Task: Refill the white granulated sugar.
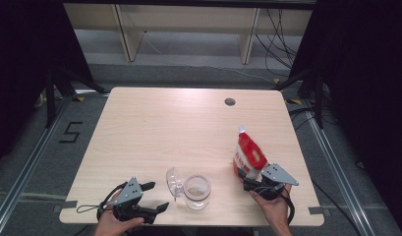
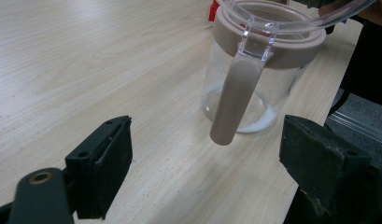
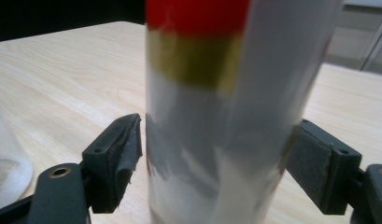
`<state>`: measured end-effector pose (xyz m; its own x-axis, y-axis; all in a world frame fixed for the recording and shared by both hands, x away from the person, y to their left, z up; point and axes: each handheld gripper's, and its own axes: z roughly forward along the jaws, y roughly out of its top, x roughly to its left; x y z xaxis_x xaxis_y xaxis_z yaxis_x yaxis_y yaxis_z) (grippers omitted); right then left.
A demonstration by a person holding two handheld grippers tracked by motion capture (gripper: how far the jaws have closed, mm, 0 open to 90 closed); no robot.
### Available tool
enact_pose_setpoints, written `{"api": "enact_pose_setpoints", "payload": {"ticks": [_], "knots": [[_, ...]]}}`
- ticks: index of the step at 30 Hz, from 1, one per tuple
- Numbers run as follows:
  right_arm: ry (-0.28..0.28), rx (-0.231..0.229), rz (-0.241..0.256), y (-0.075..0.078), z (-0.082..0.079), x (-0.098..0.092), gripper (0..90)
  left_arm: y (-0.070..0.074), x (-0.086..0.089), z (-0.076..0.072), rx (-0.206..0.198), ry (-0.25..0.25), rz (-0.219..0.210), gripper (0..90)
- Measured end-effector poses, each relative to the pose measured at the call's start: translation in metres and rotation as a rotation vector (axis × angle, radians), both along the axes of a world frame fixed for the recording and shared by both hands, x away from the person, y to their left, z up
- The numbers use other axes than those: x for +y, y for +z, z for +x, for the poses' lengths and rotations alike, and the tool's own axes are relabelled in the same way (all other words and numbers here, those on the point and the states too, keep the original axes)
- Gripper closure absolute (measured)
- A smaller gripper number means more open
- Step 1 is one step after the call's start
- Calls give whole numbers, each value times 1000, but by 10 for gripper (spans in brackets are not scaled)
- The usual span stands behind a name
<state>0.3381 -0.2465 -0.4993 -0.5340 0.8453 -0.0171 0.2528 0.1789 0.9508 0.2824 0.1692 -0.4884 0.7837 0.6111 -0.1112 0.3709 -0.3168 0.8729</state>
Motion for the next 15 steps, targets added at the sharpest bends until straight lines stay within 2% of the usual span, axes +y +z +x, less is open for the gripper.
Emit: {"api": "enact_pose_setpoints", "payload": {"ticks": [1, 2, 3, 6, 7, 9, 13, 15], "knots": [[3, -12, -10, -3, 2, -1, 245, -1, -2, 0, 8, 7, -31, 172], [3, -12, -10, -3, 2, -1, 245, -1, -2, 0, 8, 7, -31, 171], [2, -26, -17, -4, 3, -2, 245, 0, -1, 1, -11, -9, -15, 171], [-10, -7, 10, -5, 1, 0, 243, 0, 0, 1, -13, -11, 8, 171], [-9, -9, -9, -6, 2, -1, 245, -1, -1, 0, 8, 3, -13, 172], [-9, 1, 5, -8, 2, 1, 247, -1, -2, -1, 8, 4, -13, 172], [-13, -2, -12, -8, 2, 1, 244, -1, -1, 1, -10, -14, 2, 171], [-13, -6, -4, -8, 3, 1, 248, -1, -1, 1, -8, -13, 2, 172]]}}
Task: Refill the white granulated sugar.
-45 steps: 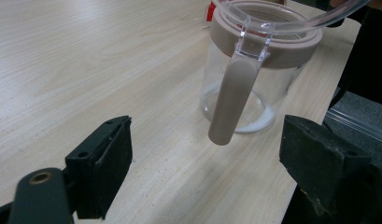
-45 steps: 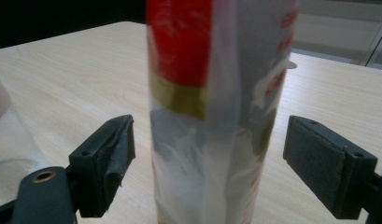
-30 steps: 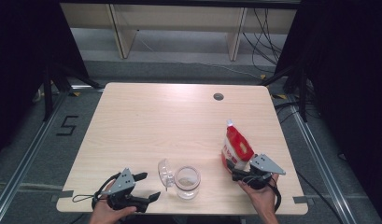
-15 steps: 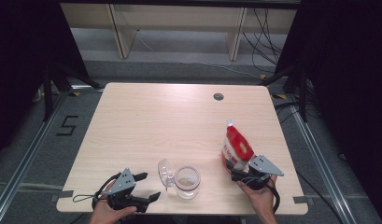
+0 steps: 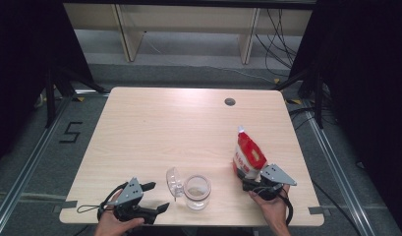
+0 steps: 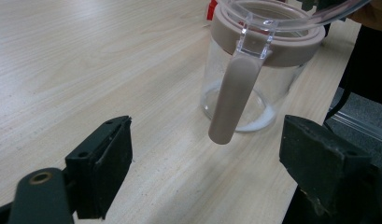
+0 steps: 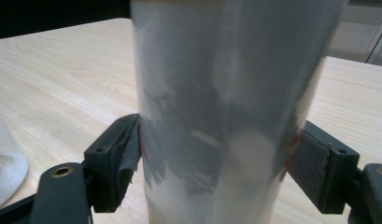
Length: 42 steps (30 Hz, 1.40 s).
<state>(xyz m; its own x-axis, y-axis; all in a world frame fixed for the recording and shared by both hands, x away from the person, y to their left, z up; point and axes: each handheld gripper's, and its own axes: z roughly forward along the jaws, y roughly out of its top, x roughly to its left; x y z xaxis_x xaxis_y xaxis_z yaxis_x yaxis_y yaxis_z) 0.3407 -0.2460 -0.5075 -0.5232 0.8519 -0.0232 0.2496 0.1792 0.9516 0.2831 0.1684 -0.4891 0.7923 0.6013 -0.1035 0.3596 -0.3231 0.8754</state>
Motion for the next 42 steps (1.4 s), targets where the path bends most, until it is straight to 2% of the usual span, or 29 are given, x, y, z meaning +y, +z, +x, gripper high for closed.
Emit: {"api": "enact_pose_setpoints", "payload": {"ticks": [3, 6, 8, 11, 12, 15, 18, 19, 20, 21, 23, 24, 25, 26, 27, 33, 41, 42], "knots": [[9, 0, 7, 0, 0, 0, 252, 0, 0, 0, -1, 0, 0, 172], [12, -28, 0, -1, 2, 0, 261, 0, 0, 0, 1, 0, 0, 171], [10, -9, 9, -1, 2, 0, 262, 0, 0, 0, 0, -1, 0, 172], [9, -17, 11, -2, 2, 1, 264, 0, 0, 0, 0, 1, -1, 172], [16, -12, 26, -2, 2, 1, 266, 0, 0, 0, 1, 0, -1, 171], [7, -5, 27, -2, 2, 1, 271, 0, 0, 0, 0, -2, 1, 172], [14, -26, 25, -3, 3, 1, 277, 0, 0, 0, 2, -1, 0, 171], [18, -34, 24, -3, 3, 1, 281, -1, -1, -1, 18, 12, -11, 171], [23, -41, 35, -4, 4, 2, 283, -1, -1, -1, 17, 11, -9, 172], [23, -24, 30, -3, 4, 2, 284, -1, -1, -1, 17, 11, -9, 172], [14, -26, 28, -4, 3, 2, 285, -1, -1, -1, 16, 11, -9, 172], [18, -31, 43, -5, 4, 2, 289, -1, -1, -1, 16, 10, -8, 171], [31, -20, 33, -5, 4, 1, 298, -1, -1, -1, 17, 10, -8, 172], [25, -31, 36, -7, 5, 0, 297, -1, -1, -1, 14, 7, -5, 171], [9, -4, 33, -8, 5, 0, 296, -1, -1, -1, 12, 6, -4, 171], [3, -20, 49, -9, 5, 1, 305, -1, -1, -1, 15, 8, -8, 172], [20, -18, 30, -8, 5, 1, 315, -1, -1, -1, 13, 5, -6, 171], [21, -18, 48, -8, 5, 1, 315, -1, -1, -1, 14, 4, -5, 172]]}}
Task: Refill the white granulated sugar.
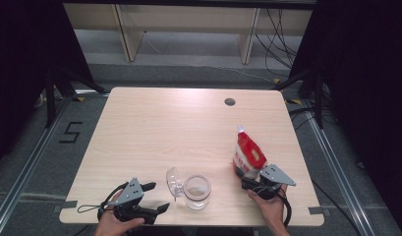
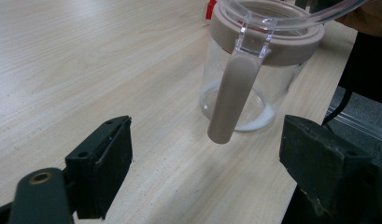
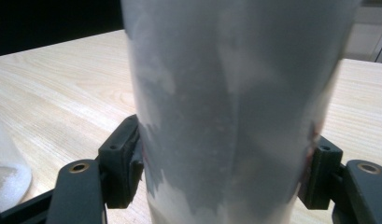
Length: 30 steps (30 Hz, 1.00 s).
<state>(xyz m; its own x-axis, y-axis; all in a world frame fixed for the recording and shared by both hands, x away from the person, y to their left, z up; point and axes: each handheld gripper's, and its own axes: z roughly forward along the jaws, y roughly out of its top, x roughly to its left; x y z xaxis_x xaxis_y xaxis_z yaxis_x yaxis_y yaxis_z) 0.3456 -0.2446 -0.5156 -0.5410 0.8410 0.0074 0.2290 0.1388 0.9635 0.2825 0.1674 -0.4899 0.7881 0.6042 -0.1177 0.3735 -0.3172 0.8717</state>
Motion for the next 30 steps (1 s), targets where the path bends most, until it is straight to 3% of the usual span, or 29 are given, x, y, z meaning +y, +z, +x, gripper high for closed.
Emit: {"api": "enact_pose_setpoints", "payload": {"ticks": [3, 4, 7, 11, 12, 16, 17, 18, 19, 20, 21, 24, 27, 28, 30], "knots": [[-15, -7, -1, 0, 1, -1, 318, 0, 0, 0, 1, -1, 1, 172], [-20, -29, 15, -1, 3, 0, 329, 0, 0, 0, 2, -1, 0, 172], [-6, -15, 1, 0, 3, -2, 362, 0, 0, 0, 0, 1, 6, 171], [-5, -19, 2, 0, 4, -2, 378, 0, 0, 0, 3, -1, 0, 172], [-3, -33, 24, -1, 4, -1, 381, 0, -1, 0, 0, 1, 2, 172], [-1, -37, 8, 0, 4, -1, 409, 0, 0, 1, -10, -14, 12, 175], [-1, -37, 8, 0, 4, -1, 409, 0, 0, 1, -10, -14, 12, 175], [-25, -9, 24, 1, 1, 1, 421, 0, 0, 1, -10, -17, 6, 175], [-1, -28, -6, 2, 4, -2, 423, 0, 0, 1, -11, -18, 7, 175], [-8, -30, -5, 3, 4, -1, 426, 0, -1, 1, -9, -13, 0, 175], [-18, -3, 13, 3, 3, 0, 429, 0, -1, 1, -9, -13, 0, 175], [-14, -10, -17, 6, 5, -2, 439, 0, 0, 2, -10, -16, 11, 175], [-17, 4, -8, 7, 3, -1, 442, 0, 1, 1, -11, -14, 15, 176], [2, -5, -37, 9, 4, -2, 444, 0, 1, 2, -13, -14, 16, 176], [15, 1, -34, 10, 3, -2, 447, 0, 0, 0, 1, 4, 9, 176]]}}
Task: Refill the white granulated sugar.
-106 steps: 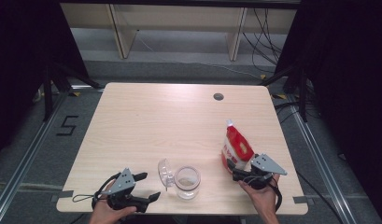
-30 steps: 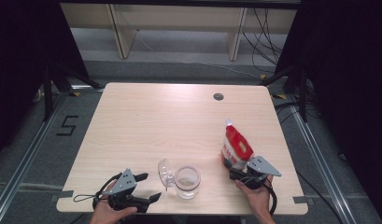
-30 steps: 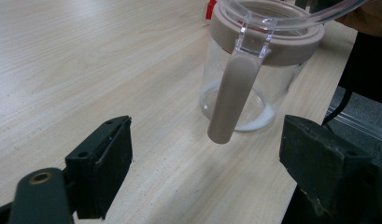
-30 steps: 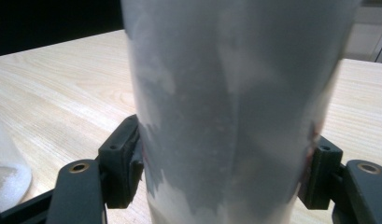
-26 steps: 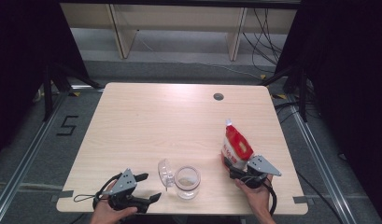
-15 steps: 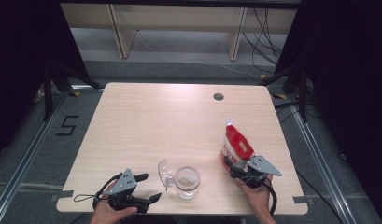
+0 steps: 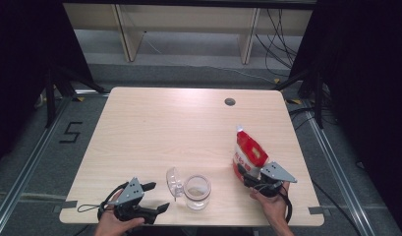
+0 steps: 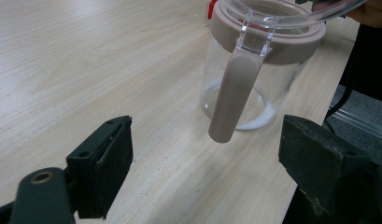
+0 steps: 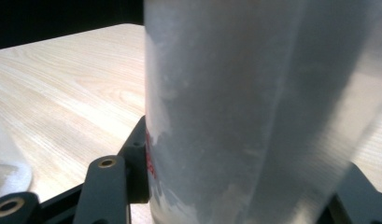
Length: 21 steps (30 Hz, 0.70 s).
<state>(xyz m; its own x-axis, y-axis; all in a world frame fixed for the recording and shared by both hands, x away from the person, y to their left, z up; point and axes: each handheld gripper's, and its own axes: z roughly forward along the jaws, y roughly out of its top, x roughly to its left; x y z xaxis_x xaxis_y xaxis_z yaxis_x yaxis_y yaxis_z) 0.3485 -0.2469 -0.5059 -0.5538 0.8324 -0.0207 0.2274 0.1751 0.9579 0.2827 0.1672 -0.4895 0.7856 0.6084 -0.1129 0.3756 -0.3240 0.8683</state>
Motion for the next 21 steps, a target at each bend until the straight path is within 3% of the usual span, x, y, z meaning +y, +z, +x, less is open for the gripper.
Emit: {"api": "enact_pose_setpoints", "payload": {"ticks": [5, 13, 15, 16, 21], "knots": [[-3, 34, -12, 4, -4, 1, 451, 0, -1, 0, -1, -5, -6, 180], [16, -9, -72, 9, -9, 3, 456, 1, 1, 0, 2, -2, -10, 181], [9, -3, -61, 9, -11, 5, 457, 1, 1, 1, 0, -6, -8, 181], [28, -25, -100, 12, -11, 6, 458, 1, 1, 0, 2, -4, -11, 181], [35, -53, -144, 15, -17, 10, 460, 1, 1, 0, 3, -4, -12, 181]]}}
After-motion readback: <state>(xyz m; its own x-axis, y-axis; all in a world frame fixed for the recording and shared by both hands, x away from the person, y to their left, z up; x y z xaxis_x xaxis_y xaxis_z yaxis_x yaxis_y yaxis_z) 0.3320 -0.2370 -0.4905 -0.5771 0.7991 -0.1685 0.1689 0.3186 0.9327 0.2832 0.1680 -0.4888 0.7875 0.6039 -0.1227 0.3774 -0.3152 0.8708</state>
